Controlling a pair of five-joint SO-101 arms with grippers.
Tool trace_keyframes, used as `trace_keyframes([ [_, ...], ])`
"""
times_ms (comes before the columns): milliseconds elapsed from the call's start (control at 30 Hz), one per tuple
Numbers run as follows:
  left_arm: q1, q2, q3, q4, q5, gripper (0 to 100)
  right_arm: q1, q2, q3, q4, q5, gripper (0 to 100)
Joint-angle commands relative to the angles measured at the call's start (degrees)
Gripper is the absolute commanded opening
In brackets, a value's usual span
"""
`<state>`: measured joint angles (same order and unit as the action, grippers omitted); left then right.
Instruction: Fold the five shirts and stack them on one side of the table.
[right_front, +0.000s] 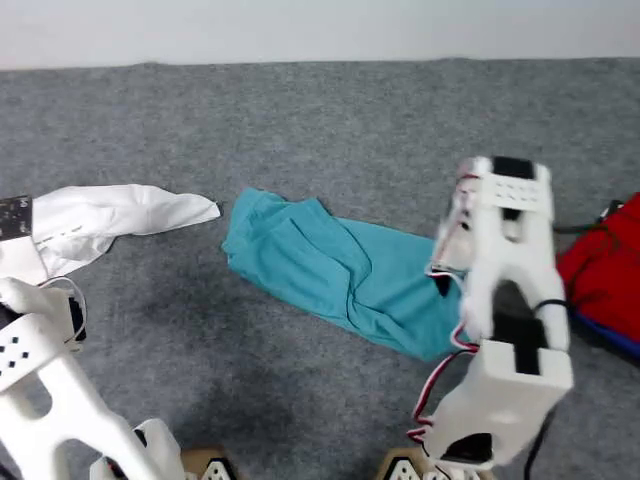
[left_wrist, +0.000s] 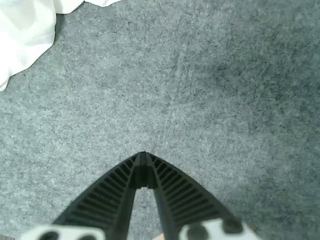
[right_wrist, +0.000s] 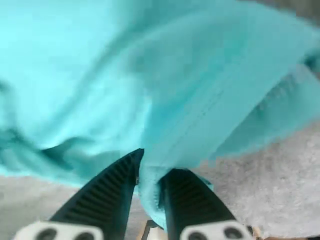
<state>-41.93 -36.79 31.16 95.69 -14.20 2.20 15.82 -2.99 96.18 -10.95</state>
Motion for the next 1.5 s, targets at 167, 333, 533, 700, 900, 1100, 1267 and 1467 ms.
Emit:
trace_keyframes([
  [167,0.3,-0.4,-0.2,0.3,-0.4,0,-17.2,1.2,-13.0,-2.2,-0.5,0.9],
  [333,0.0,-0.4,-0.1,0.3,-0.4,0,-25.4,6.5,-17.4,-6.7,-0.5,0.9],
  [533,0.0,-0.4,0.0,0.6,-0.3,0,-30.7,16.3,-27.8,-7.7,-0.5,0.9],
  [700,0.0,-0.4,0.0,0.3,-0.4,0,-31.7,25.4,-40.7,-6.5,-0.5,0.9],
  [900,0.2,-0.4,0.0,0.3,-0.4,0,-34.1,33.7,-56.2,-2.9,-0.4,0.9],
  [1100,0.2,-0.2,0.0,0.3,-0.4,0,-36.0,39.5,-67.8,-0.6,-0.4,0.9],
  [1267,0.2,-0.2,0.0,0.3,-0.4,0,-36.9,42.3,-72.5,0.3,-0.4,0.9],
  [1467,0.2,-0.4,1.1,0.4,-0.4,0,-37.0,43.8,-72.8,0.2,-0.2,2.8],
])
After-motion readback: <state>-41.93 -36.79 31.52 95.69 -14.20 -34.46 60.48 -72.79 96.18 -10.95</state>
